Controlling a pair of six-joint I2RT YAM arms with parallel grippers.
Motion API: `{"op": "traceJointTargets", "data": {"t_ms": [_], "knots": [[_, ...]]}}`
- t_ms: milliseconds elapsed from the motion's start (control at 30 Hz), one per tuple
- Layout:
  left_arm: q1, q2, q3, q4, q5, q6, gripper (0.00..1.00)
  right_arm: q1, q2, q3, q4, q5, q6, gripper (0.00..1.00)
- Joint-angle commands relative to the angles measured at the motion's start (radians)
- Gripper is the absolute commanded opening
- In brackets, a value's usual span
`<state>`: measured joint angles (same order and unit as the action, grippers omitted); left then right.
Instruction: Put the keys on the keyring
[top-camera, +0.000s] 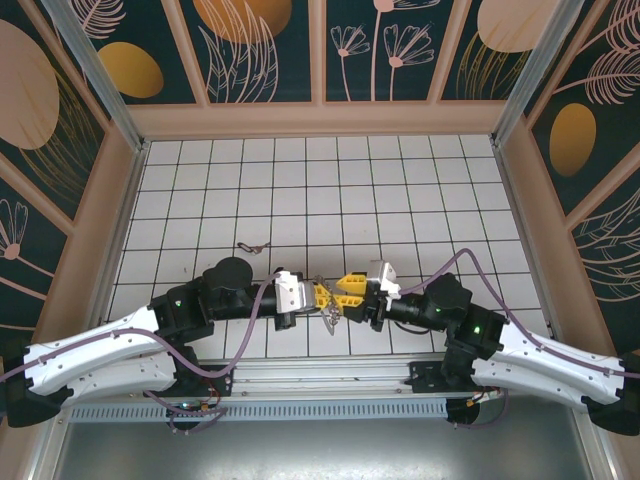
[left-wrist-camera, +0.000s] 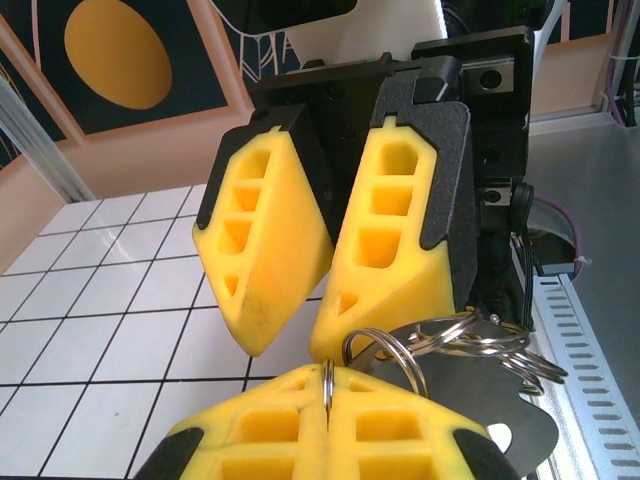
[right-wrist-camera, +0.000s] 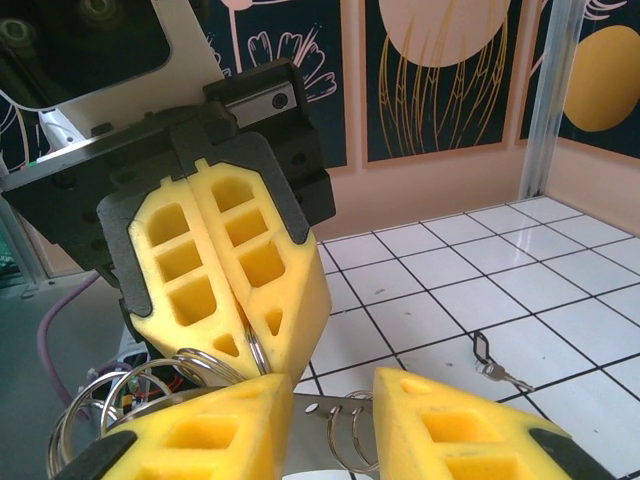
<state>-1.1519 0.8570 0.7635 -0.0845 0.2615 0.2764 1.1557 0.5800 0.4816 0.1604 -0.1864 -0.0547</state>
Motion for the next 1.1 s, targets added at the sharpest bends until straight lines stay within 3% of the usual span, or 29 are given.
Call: {"op": "traceJointTargets", "data": {"t_ms": [0,400,633,833,1067], "knots": [[0.001,0.006,0.013,0.073,0.027,-0.005,0.00,0.009,0.018,-0.011,0.060,-0.101,-0.023,0.29],[0.001,-0.020,0.010,0.080,0.054,-0.011,0.00,0.009,-0.009,-0.017,0.047,-0.196,-0.042,0.30],[0.000,-0.010,0.007,0.104,0.048,-0.025,0.00,0.009,0.057,0.000,0.035,-0.251,-0.050,0.30],[0.000,0.028,0.000,0.094,-0.050,-0.028,0.00,-0.001,0.033,-0.037,0.058,-0.223,-0.063,0.28],[0.000,0.051,-0.002,0.104,-0.079,-0.041,0.00,-0.020,0.011,-0.074,0.096,-0.181,-0.049,0.24]]}}
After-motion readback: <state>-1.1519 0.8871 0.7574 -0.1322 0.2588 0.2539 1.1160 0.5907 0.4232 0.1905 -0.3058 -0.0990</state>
